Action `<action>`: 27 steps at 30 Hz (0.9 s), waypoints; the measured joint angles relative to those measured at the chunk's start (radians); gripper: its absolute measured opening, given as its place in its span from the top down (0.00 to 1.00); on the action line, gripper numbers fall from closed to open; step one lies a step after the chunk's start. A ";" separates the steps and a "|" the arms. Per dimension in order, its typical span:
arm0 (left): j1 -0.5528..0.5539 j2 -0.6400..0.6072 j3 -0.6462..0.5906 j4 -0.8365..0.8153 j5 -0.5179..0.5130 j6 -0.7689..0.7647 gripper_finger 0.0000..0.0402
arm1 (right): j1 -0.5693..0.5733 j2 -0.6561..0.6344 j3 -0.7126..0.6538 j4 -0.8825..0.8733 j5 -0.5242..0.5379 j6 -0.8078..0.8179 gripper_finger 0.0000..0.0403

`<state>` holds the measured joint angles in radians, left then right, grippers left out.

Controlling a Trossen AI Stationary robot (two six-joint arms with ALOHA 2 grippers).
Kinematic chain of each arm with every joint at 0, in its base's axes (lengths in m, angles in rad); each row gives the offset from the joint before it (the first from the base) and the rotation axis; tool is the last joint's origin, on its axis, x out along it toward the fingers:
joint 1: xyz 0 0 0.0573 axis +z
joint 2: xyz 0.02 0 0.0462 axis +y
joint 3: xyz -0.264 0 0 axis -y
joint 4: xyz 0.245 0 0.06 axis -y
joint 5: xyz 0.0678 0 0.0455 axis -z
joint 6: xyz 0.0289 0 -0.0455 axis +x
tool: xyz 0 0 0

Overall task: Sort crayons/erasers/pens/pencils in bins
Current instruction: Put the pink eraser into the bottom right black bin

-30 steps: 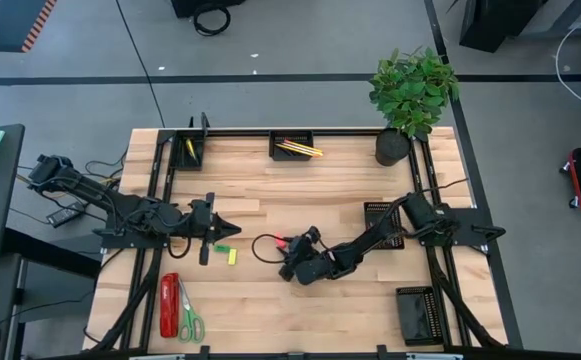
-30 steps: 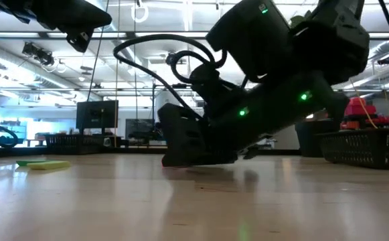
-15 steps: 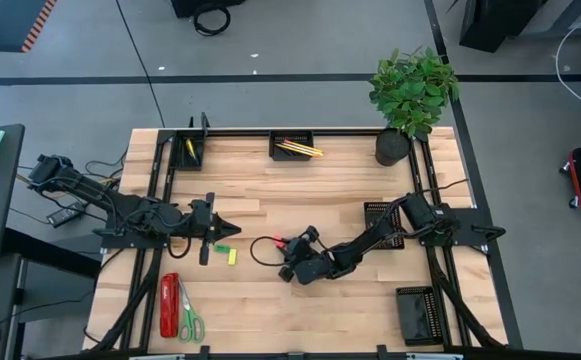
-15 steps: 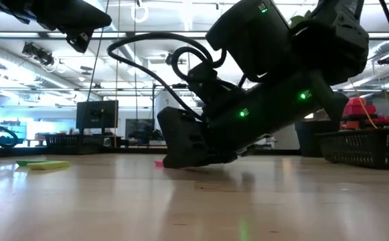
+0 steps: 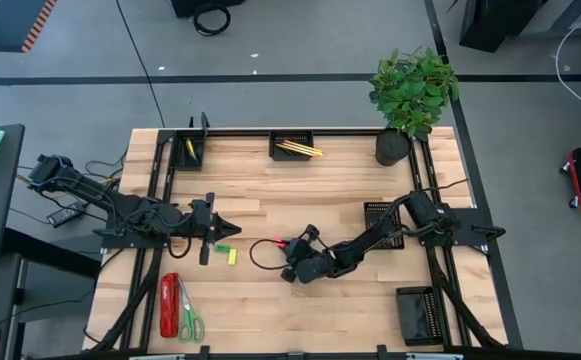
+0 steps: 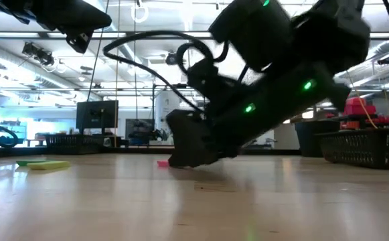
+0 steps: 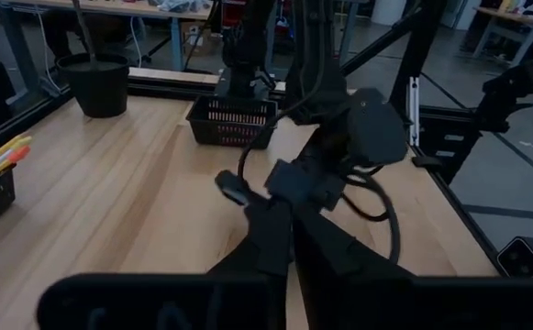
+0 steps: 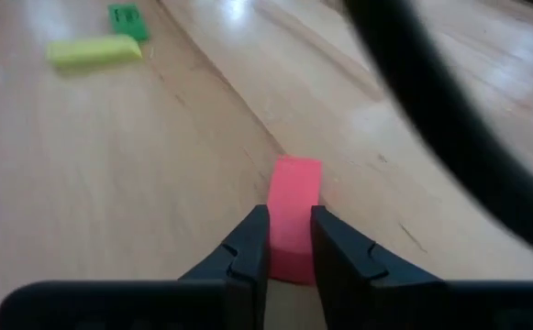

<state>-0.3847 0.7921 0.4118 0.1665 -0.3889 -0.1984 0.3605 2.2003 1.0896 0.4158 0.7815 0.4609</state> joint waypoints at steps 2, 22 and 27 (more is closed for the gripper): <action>-0.001 0.000 0.000 -0.001 0.000 0.000 0.94 | 0.014 -0.041 -0.002 -0.048 -0.001 -0.017 0.81; -0.001 0.000 0.000 -0.005 0.000 -0.003 0.94 | 0.439 -0.592 0.002 -1.198 -0.202 0.809 0.81; -0.001 0.000 0.000 -0.005 0.000 -0.003 0.96 | 0.541 -0.609 0.003 -1.379 -0.378 1.081 0.81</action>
<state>-0.3859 0.7921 0.4122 0.1616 -0.3889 -0.2016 0.9012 1.5914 1.0924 -0.9629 0.4036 1.5417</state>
